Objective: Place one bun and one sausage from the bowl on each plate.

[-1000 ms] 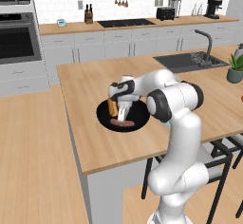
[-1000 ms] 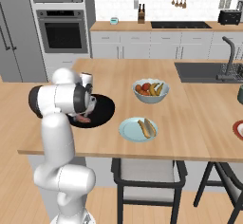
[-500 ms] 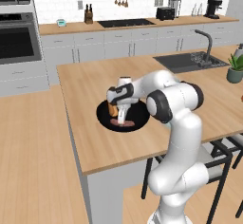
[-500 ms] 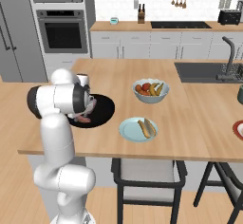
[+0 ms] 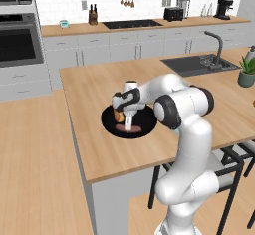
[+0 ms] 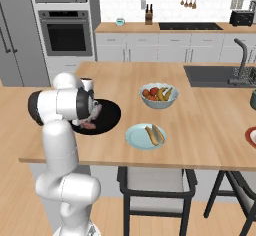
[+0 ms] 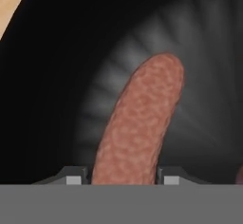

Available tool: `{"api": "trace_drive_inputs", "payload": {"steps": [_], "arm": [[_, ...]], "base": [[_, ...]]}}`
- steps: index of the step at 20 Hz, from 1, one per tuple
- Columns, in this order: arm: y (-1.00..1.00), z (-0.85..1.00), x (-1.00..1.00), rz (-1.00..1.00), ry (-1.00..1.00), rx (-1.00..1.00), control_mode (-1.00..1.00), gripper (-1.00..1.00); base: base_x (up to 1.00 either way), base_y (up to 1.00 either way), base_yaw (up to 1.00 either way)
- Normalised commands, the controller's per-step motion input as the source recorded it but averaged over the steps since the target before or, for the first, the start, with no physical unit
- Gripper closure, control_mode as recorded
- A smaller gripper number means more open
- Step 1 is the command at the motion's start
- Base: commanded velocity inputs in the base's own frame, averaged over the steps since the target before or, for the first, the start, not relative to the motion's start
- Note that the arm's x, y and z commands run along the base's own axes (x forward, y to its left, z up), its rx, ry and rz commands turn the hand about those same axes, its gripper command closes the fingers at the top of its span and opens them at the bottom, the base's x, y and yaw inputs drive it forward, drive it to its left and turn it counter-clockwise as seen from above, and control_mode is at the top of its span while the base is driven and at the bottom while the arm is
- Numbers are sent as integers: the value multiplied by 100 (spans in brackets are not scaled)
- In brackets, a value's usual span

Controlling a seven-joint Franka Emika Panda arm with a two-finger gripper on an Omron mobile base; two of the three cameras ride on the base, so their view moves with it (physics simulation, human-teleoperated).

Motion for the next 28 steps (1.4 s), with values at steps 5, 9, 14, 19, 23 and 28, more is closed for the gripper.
{"api": "trace_drive_inputs", "payload": {"steps": [5,9,14,19,23,28], "arm": [[0,66,-1,-1,-9,0,-100,100],[-28,95,-17,-10,-13,0,-100,100],[-93,67,-34,-21,-28,0,-100,100],[-100,66,-24,-23,-17,2,-100,100],[-100,4,-23,-43,-8,4,-100,100],[-98,0,-2,-57,-2,9,-100,100]], "base": [[0,0,0],[0,0,0],[0,0,0],[0,0,0],[0,0,0],[0,0,0]]}}
